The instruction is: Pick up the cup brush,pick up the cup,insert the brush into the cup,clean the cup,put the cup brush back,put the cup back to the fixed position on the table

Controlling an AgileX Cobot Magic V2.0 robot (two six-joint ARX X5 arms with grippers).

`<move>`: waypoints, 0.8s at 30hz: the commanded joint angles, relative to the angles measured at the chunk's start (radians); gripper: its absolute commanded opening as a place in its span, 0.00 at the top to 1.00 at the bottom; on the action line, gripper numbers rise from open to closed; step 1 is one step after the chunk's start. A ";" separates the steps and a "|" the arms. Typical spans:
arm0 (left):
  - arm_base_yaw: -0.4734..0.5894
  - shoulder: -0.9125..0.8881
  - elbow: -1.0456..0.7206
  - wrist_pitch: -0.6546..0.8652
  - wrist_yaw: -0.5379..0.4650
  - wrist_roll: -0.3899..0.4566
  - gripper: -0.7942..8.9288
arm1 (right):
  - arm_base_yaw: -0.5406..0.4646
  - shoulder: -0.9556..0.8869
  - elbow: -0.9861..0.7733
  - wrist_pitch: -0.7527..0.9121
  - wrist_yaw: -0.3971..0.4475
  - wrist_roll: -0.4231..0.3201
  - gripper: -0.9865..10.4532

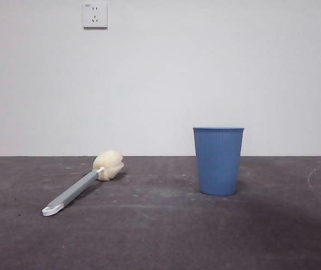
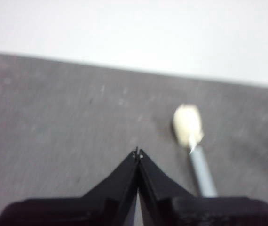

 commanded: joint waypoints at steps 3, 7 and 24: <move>0.000 0.051 0.109 -0.037 0.036 -0.098 0.93 | 0.003 0.122 0.130 -0.012 -0.096 0.019 0.92; 0.000 0.131 0.242 -0.137 0.093 -0.092 0.93 | 0.002 0.247 0.276 -0.074 -0.186 -0.013 0.92; 0.000 0.520 0.753 -0.690 0.385 0.192 0.93 | 0.037 0.612 0.816 -0.768 -0.355 -0.359 0.92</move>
